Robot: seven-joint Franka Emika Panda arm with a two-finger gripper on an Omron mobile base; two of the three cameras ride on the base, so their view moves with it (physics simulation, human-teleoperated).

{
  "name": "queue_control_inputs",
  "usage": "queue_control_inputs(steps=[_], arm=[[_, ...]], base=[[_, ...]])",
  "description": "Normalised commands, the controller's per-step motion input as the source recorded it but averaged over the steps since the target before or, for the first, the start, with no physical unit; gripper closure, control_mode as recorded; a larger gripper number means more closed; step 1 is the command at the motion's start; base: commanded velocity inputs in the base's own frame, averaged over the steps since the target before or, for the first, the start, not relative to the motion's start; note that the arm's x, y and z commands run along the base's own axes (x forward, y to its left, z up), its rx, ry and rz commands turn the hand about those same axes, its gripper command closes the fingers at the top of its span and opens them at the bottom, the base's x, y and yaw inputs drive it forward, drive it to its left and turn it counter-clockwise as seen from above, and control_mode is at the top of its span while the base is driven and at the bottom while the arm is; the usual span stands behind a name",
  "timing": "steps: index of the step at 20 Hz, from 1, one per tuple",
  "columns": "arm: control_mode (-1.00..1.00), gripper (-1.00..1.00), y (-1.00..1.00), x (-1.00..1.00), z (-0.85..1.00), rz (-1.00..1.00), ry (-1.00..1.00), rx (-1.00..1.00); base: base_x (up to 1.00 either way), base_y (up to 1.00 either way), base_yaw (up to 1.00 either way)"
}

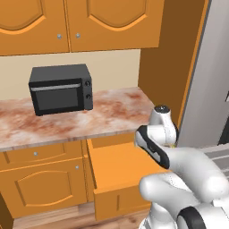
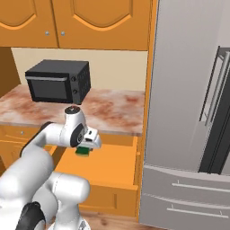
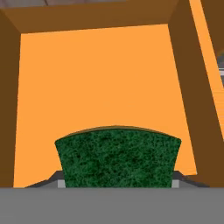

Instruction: Restock the sink supplies by placing the sponge and soap dispenser on the counter and next to the sink. Make sure the soap dispenser is upright.

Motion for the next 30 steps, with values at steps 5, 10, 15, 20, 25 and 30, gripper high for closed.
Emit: queue_control_inputs(steps=[5,10,15,20,25,30], arm=[[-1.0,1.0,-0.02,-0.54,1.0,-0.09,0.0,0.0],[-1.0,1.0,0.0,-0.61,0.58,-0.06,-0.02,0.0],[-1.0,1.0,0.0,-0.24,0.39,-0.02,-0.02,0.0],[-1.0,1.0,0.02,0.0,0.0,0.0,0.01,-0.01],[1.0,1.0,0.0,-0.15,0.0,-0.02,-0.03,0.0],[1.0,1.0,0.0,0.0,0.0,0.0,0.0,0.0]], base=[[0.0,0.0,0.0],[0.0,0.0,0.0],[0.0,0.0,0.0],[0.0,0.0,0.0],[-0.3,0.0,-0.15],[-0.7,0.0,-0.81]])
